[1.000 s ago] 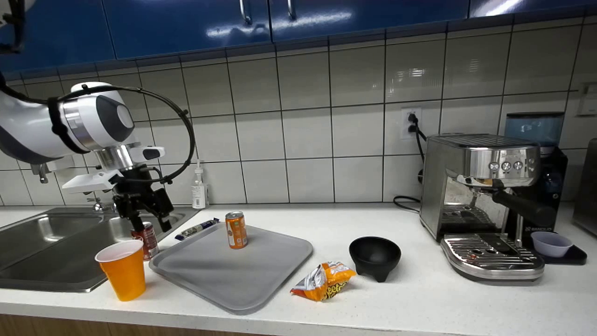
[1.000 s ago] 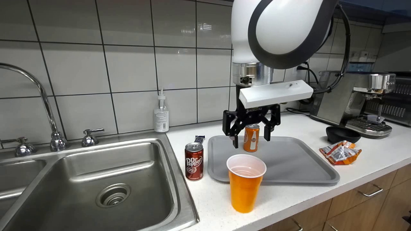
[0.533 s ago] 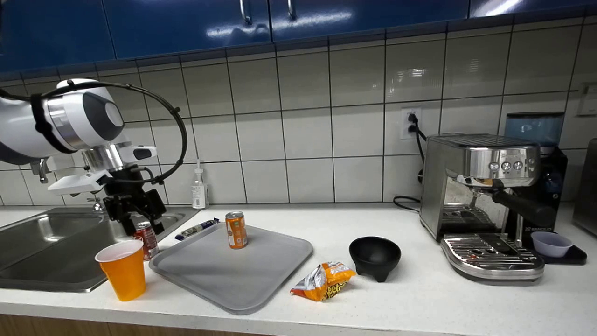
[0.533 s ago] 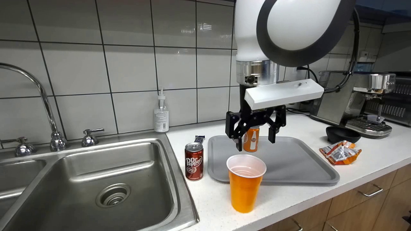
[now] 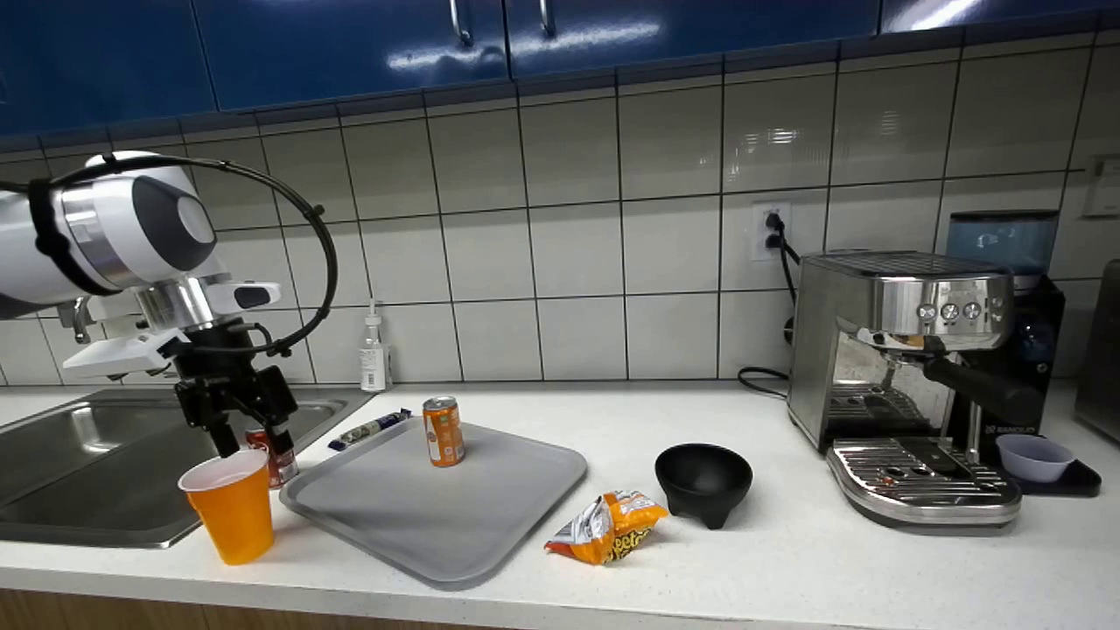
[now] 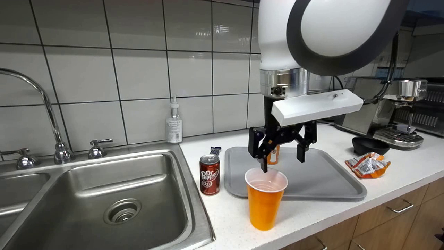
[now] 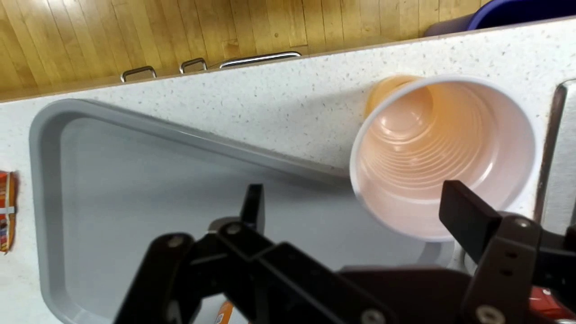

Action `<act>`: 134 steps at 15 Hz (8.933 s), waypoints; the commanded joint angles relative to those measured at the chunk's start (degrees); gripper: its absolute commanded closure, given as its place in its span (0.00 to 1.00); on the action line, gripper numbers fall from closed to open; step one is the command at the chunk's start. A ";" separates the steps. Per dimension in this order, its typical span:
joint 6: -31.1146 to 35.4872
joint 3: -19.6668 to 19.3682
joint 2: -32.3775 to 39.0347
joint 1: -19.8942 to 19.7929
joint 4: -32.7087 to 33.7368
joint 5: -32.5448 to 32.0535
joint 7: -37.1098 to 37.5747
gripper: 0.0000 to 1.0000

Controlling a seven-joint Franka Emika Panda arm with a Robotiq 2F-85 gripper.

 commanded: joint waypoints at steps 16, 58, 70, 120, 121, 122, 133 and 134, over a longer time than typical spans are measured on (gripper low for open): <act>3.98 0.81 4.81 -3.04 -0.43 6.04 -7.30 0.25; 11.29 -0.48 2.19 -7.71 2.49 6.77 -10.13 0.99; 13.14 -3.31 10.69 -6.90 8.46 8.02 -10.61 0.99; 13.31 -8.58 -10.12 -25.70 -8.09 0.52 -8.82 0.00; 13.45 -8.74 -9.81 -26.47 -7.88 0.22 -8.58 0.00; 13.51 -8.90 -9.47 -27.30 -7.61 -0.38 -8.21 0.00; 14.09 -12.14 -1.95 -31.71 -2.47 -4.26 -8.43 0.00; 13.92 -12.64 -0.82 -31.83 -1.59 -5.35 -7.93 0.00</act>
